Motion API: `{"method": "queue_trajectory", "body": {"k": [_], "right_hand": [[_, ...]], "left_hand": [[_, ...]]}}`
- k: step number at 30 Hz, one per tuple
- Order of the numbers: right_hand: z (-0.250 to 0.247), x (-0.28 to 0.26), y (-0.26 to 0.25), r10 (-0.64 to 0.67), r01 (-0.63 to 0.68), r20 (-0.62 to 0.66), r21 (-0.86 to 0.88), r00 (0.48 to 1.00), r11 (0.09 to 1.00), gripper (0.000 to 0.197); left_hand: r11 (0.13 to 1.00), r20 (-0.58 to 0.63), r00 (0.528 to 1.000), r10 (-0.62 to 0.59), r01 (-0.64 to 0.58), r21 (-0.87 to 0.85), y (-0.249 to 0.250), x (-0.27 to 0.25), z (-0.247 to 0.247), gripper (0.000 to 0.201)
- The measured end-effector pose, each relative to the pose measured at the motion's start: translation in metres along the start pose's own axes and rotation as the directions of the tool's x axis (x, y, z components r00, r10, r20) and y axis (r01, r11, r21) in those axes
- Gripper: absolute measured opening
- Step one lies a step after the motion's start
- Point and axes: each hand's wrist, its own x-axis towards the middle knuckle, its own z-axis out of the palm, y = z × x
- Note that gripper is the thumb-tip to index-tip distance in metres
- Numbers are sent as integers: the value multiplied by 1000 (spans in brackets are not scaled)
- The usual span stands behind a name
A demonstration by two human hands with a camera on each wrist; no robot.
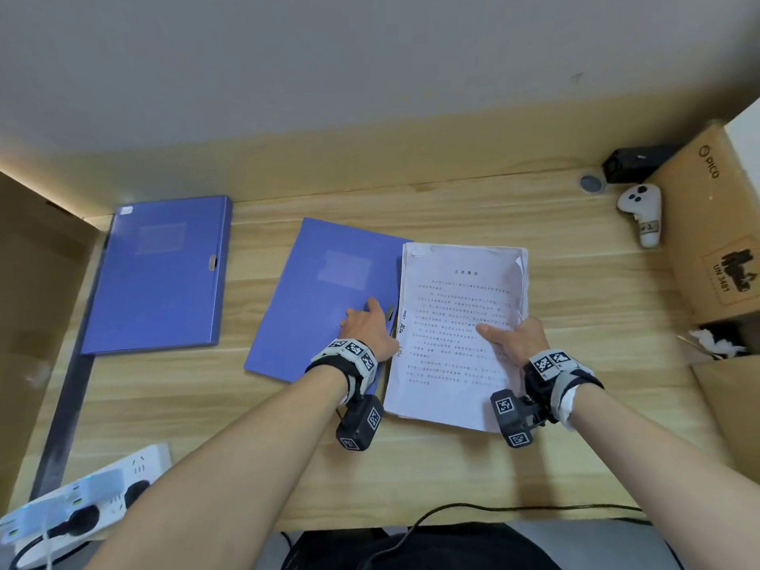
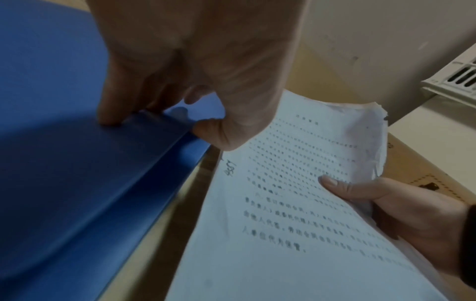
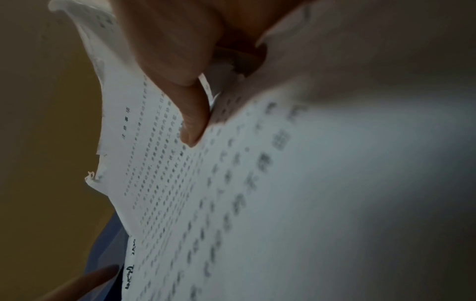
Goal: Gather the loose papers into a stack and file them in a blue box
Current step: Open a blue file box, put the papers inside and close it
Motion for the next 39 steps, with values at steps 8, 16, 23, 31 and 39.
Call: {"method": "queue_trajectory", "body": {"k": [8, 16, 23, 31, 39], "right_hand": [[19, -1, -29, -19, 19, 1, 35, 1000, 999, 27], [84, -19, -82, -60, 64, 90, -33, 994, 997, 18], [130, -22, -95, -119, 133, 140, -96, 983, 986, 20], [158, -11, -93, -102, 117, 149, -90, 984, 989, 32], [195, -5, -99, -154, 146, 225, 53, 962, 988, 38]], "left_hand": [[955, -115, 992, 52, -83, -285, -38, -28, -82, 56], [891, -164, 981, 101, -163, -423, -90, -61, -172, 55], [982, -245, 965, -98, 54, -183, -183, -64, -181, 90], [966, -151, 982, 114, -145, -212, -175, -47, -147, 73], [546, 101, 993, 62, 51, -836, -167, 6, -103, 98]]}}
